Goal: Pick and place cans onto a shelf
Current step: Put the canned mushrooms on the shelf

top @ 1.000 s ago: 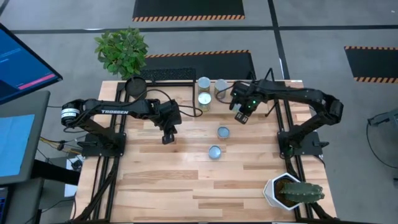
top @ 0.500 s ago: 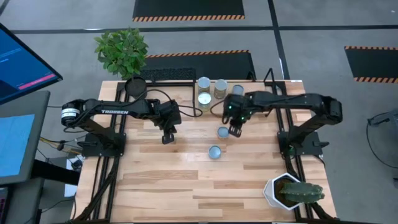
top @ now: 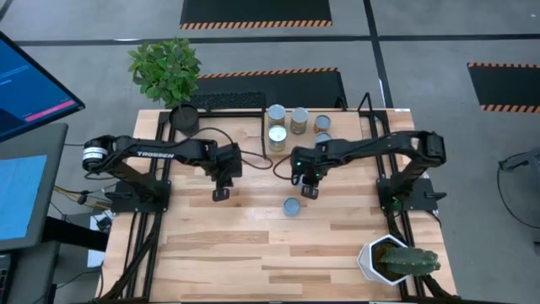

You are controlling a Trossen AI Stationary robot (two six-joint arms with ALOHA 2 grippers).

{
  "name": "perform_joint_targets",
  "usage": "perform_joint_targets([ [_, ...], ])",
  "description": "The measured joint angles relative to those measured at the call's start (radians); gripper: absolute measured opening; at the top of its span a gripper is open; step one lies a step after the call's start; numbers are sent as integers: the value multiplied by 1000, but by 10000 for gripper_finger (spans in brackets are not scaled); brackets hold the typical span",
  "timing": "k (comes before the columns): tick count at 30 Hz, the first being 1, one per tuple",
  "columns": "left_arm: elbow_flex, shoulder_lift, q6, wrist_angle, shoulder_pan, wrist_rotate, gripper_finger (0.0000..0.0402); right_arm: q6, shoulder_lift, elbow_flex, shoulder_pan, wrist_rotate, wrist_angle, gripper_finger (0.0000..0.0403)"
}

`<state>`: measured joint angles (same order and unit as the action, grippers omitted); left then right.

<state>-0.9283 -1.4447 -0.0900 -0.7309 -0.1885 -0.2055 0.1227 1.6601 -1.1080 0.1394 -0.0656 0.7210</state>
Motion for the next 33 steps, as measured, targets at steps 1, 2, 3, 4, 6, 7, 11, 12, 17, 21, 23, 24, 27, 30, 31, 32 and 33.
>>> perform_joint_targets([
  [1, 26, 10, 2, 0, 2, -11, 0, 1, 16, 0, -1, -11, -5, 95],
  [2, 55, 25, 9, 8, 5, -22, 0, 1, 32, 0, -2, -23, -16, 99],
  [3, 84, 45, 27, 17, 7, -31, 0, 3, 47, -1, -4, -35, -29, 104],
  [4, 112, 67, 52, 28, 10, -33, 0, 6, 58, 0, -5, -39, -30, 108],
  [6, 159, 119, 104, 49, 14, -34, 0, 8, 74, 0, -9, -39, -29, 117],
  [7, 179, 147, 126, 50, 16, -31, 0, 8, 81, -1, -10, -39, -33, 122],
  [11, 234, 262, 196, 77, 29, 25, 0, 2, 115, -1, -10, -39, -41, 136],
  [12, 246, 293, 208, 75, 32, 44, 0, 1, 124, -2, -9, -40, -43, 139],
  [17, 264, 392, 265, 77, 33, 103, 0, 10, 159, -7, -9, -40, -42, 145],
  [21, 264, 433, 278, 91, 33, 117, 0, 72, 162, -6, -9, -17, -38, 119],
  [23, 264, 435, 279, 111, 33, 118, 0, 95, 159, -5, -11, 5, -33, 91],
  [24, 264, 436, 279, 117, 33, 118, 0, 107, 159, -5, -15, 15, -29, 73],
  [27, 264, 431, 279, 155, 33, 121, 0, 119, 142, -5, -16, 45, -5, 20],
  [30, 264, 430, 277, 175, 33, 121, 0, 137, 121, -3, -28, 62, 15, 15],
  [31, 264, 430, 277, 180, 33, 121, 0, 140, 109, 0, -30, 69, 41, 14],
  [32, 264, 430, 277, 179, 33, 121, 0, 141, 93, 3, -31, 69, 69, 10],
  [33, 264, 430, 277, 177, 33, 121, 0, 145, 72, 5, -36, 67, 100, 8],
])
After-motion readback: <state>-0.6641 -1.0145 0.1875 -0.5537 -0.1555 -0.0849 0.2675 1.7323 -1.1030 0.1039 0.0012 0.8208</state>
